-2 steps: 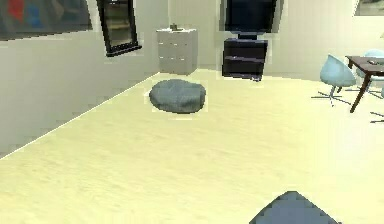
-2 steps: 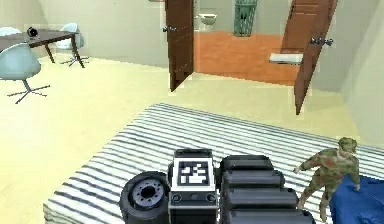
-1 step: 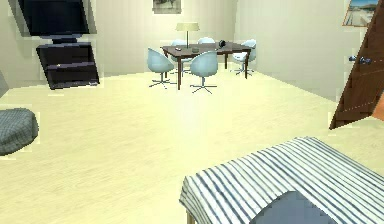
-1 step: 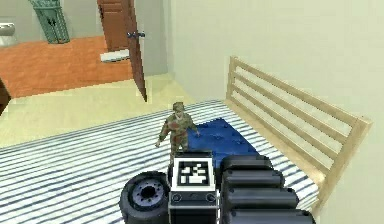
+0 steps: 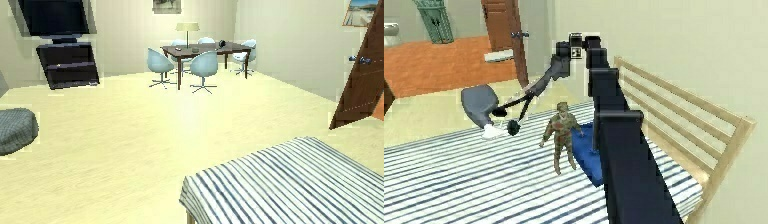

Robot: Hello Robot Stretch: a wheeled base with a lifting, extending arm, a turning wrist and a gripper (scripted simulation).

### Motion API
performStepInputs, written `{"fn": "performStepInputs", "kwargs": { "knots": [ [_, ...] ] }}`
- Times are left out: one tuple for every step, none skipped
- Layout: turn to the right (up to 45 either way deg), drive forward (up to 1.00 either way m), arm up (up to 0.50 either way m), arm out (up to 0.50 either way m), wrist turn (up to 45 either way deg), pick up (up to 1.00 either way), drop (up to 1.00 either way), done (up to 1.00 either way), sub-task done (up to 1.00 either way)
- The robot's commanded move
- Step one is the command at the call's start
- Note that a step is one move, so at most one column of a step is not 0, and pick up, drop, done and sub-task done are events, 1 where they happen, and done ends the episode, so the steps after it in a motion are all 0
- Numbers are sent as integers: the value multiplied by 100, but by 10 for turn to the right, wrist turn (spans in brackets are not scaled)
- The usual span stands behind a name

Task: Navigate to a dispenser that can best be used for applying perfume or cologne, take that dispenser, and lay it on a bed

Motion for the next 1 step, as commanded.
{"fn": "performStepInputs", "kwargs": {
  "knots": [
    [0,0,0,0,450,0,0,0,0]
  ]
}}
